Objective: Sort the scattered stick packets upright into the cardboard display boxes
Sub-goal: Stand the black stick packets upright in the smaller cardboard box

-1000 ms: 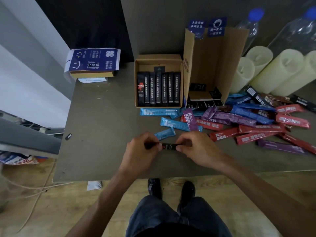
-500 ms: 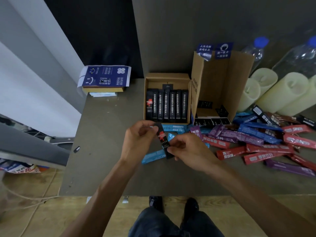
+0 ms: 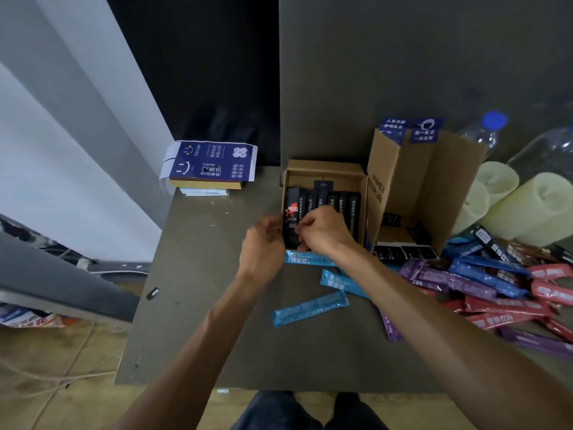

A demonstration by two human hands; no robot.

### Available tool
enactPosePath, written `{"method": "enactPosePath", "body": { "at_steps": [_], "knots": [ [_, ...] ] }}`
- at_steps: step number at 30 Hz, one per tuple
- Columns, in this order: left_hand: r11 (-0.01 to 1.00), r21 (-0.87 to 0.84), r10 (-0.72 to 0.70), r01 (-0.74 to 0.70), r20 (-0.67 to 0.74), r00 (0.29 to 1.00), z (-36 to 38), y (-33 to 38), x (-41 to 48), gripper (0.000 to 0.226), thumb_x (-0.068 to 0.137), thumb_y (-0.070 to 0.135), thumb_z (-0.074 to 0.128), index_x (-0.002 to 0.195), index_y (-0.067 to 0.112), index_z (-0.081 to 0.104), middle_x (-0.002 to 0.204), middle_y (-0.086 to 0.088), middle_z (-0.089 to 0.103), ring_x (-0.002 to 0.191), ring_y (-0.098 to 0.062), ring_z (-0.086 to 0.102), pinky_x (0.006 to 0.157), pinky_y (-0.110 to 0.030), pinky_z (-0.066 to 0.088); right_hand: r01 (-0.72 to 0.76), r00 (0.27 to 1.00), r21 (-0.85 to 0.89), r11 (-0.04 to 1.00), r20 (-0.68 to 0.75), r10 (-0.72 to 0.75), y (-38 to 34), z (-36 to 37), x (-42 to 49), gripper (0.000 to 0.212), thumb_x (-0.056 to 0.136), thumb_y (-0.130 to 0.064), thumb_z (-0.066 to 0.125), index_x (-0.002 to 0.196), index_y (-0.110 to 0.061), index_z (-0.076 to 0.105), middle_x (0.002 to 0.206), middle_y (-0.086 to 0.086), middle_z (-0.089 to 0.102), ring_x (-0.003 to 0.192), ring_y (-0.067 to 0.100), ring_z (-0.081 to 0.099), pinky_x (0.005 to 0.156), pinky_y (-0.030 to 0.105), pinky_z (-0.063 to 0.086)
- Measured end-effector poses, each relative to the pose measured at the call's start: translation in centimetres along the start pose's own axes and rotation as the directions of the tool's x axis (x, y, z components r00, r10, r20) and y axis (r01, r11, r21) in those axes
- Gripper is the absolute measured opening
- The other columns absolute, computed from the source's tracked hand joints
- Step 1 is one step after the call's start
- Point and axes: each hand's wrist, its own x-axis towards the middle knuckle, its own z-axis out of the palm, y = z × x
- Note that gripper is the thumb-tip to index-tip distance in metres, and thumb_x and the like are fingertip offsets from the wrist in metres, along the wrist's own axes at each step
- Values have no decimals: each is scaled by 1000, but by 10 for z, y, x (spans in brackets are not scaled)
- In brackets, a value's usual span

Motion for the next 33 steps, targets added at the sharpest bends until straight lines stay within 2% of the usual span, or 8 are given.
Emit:
{"method": "enactPosePath", "body": {
  "at_steps": [4, 9, 14, 19, 25, 28, 31, 33],
  "knots": [
    [1000, -10, 19, -18, 16, 1000, -1, 0, 3, 45, 80, 0, 47, 112, 23, 70, 92, 9, 77, 89, -5, 72, 90, -38, 58, -22, 1000, -51, 998, -6, 22, 2, 5, 6, 10, 93, -4, 65, 90, -4, 74, 90, 16, 73, 62, 19, 74, 52, 18, 56],
    [999, -21, 25, -25, 5, 1000, -2, -5, 5, 46, 84, -5, 46, 112, 23, 68, 95, 11, 76, 92, -3, 71, 91, -36, 57, 41, 993, -248, 968, -97, -67, 7, 13, 15, 12, 89, -17, 71, 80, -10, 75, 77, 8, 73, 66, 18, 72, 65, 28, 61],
    [999, -36, 35, -34, 29, 999, -3, -8, 5, 46, 85, -5, 46, 118, 20, 67, 97, 11, 76, 94, -2, 71, 90, -35, 57, 73, 985, -259, 963, -133, -111, 6, 18, 17, 14, 88, -16, 71, 74, -14, 72, 76, 4, 70, 65, 15, 68, 55, 20, 51],
    [998, -31, 52, -50, 35, 998, -5, -7, 2, 44, 86, -5, 47, 119, 17, 67, 99, 10, 75, 96, -2, 70, 90, -30, 57, 66, 987, -250, 966, -126, -100, 8, 20, 19, 12, 88, -16, 72, 76, -14, 74, 78, 5, 71, 68, 17, 69, 60, 22, 52],
    [999, 18, 38, -38, -11, 999, -6, -9, -7, 46, 84, -4, 48, 122, 16, 63, 103, 6, 74, 102, -7, 68, 87, -24, 53, 76, 983, -210, 975, -150, -109, 11, 18, 13, 13, 87, -21, 74, 75, -16, 74, 80, 2, 70, 72, 11, 66, 55, 11, 40],
    [990, 121, 73, -68, -40, 997, -11, -14, -16, 38, 85, 1, 54, 115, 21, 64, 97, 11, 71, 95, -8, 67, 82, -23, 50, 101, 977, -193, 976, -166, -134, 14, 9, -1, 13, 87, -23, 75, 77, -14, 75, 81, 0, 70, 74, 9, 65, 63, 14, 43],
    [971, 217, 112, -101, -40, 993, -11, -15, -31, 30, 86, 3, 59, 101, 28, 66, 90, 18, 69, 86, -7, 67, 78, -26, 48, 110, 974, -158, 981, -178, -138, 26, -7, -21, 14, 88, -20, 74, 75, -14, 73, 74, -5, 67, 66, 3, 60, 55, 8, 38],
    [960, 252, 120, -119, 10, 993, -3, -12, -38, 31, 85, 3, 59, 97, 30, 67, 89, 15, 70, 84, -6, 67, 78, -27, 49, 120, 974, -139, 983, -175, -143, 38, -18, -36, 16, 89, -18, 73, 75, -12, 73, 66, -7, 64, 58, 2, 60, 49, 10, 41]
  ]
}}
